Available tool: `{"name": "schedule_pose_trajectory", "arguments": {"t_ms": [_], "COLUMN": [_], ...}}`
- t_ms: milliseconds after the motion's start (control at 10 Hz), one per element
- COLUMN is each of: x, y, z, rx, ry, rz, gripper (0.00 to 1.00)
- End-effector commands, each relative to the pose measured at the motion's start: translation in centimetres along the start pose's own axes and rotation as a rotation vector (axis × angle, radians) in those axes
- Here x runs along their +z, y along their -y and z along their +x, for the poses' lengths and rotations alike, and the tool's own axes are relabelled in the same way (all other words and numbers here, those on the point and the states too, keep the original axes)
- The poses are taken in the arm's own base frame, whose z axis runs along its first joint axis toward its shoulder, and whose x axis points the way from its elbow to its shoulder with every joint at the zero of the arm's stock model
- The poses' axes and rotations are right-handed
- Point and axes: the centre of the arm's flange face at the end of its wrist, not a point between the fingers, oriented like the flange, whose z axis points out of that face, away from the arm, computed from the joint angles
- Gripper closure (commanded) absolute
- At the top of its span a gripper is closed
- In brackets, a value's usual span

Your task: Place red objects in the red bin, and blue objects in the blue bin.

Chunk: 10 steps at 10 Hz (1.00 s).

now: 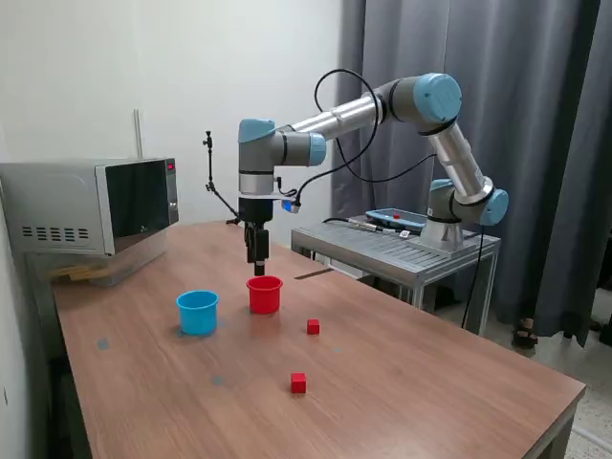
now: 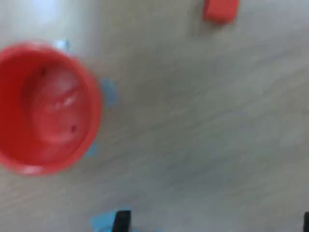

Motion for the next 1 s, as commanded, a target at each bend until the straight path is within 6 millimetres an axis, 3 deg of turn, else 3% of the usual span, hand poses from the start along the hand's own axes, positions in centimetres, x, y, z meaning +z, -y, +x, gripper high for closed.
{"name": "schedule_pose_trajectory", "arguments": {"t_ms": [0,200,300,600,900], "x": [-0.3,0.4,1.7,3.2,6.0], "y": [4.3,6.8,8.3,9.5,11.1], "z": [3.1,3.3,4.6,5.7,5.1], "rx": [-0.029,-0.004,-0.028,0.014,0.162], "ry": [0.013,0.023,0.031,-0.050,-0.032], "rz": [0.064,0.103,0.130,0.124,0.146], "gripper": [0.00,0.00,0.00,0.00,0.00]}}
